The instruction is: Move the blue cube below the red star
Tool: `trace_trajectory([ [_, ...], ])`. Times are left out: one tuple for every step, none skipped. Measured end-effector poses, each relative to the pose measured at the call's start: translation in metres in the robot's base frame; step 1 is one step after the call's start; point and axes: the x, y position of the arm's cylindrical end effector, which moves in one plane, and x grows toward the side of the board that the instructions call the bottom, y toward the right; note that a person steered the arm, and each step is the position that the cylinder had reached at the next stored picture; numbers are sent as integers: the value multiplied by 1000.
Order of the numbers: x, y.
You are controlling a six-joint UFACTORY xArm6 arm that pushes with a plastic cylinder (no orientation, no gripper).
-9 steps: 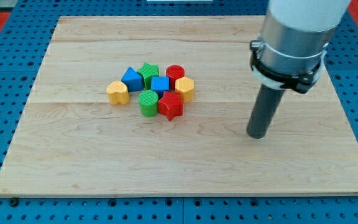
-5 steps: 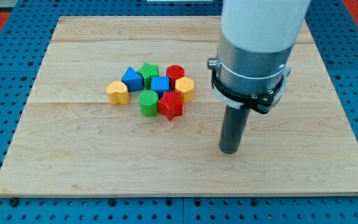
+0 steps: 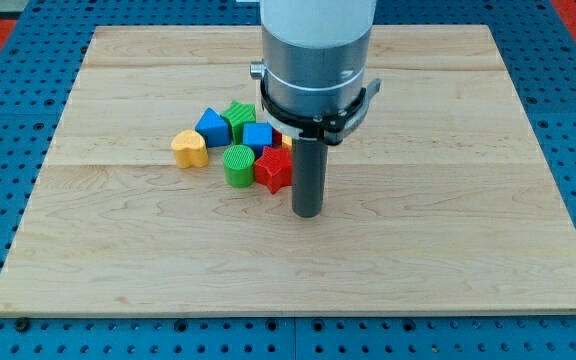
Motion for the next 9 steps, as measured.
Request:
trace_trajectory([
  [-4,0],
  [-4,1],
  [-12,-4],
  [-18,-18],
  [-38,-45],
  [-53,-60],
  [-52,-60],
  [-51,-60],
  [-46,-61],
])
